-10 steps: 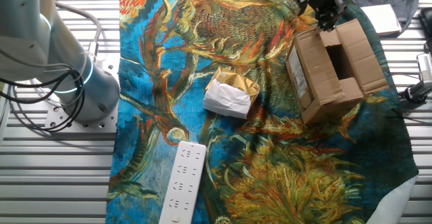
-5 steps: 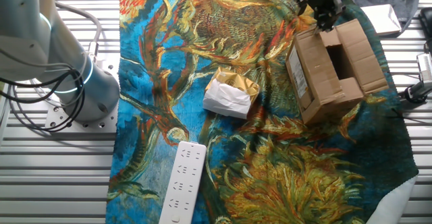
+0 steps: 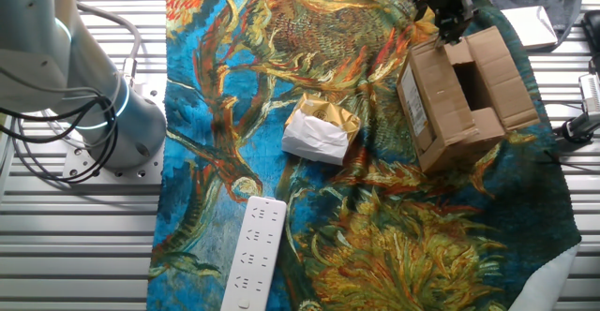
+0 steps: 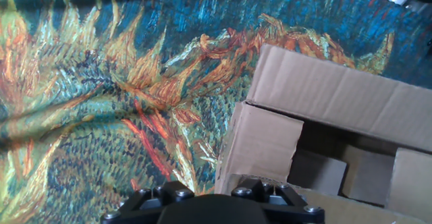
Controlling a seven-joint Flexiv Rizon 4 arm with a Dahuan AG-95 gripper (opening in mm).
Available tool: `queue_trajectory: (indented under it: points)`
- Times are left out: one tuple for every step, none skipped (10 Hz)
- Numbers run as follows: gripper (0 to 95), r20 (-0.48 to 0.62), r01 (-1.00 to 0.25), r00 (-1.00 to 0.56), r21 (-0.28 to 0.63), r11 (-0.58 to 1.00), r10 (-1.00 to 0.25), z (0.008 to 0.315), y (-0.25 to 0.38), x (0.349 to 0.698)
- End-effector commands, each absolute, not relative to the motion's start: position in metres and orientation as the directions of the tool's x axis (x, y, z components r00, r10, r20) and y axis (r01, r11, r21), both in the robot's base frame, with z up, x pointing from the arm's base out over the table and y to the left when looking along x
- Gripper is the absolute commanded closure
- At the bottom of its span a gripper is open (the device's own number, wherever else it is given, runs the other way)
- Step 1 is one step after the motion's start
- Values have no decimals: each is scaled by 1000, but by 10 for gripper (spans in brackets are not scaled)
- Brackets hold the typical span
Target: Cover the box
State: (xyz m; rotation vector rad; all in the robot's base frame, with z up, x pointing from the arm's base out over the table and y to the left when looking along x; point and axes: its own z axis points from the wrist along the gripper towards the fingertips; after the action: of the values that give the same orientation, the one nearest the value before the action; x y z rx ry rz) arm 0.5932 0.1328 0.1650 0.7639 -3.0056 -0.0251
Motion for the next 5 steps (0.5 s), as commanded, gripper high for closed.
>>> queue_trajectory:
  points:
    - [380,35,-479,-877,26,878,-479,165,133,594]
    - [380,38,-476,-878,25,879,-476,165,133,594]
    - [380,36,-473,-880,28,880,-474,165,133,594]
    - [380,34,-473,-880,29,881,-474,165,131,593]
    - [380,30,-473,-880,37,880,-474,163,124,590]
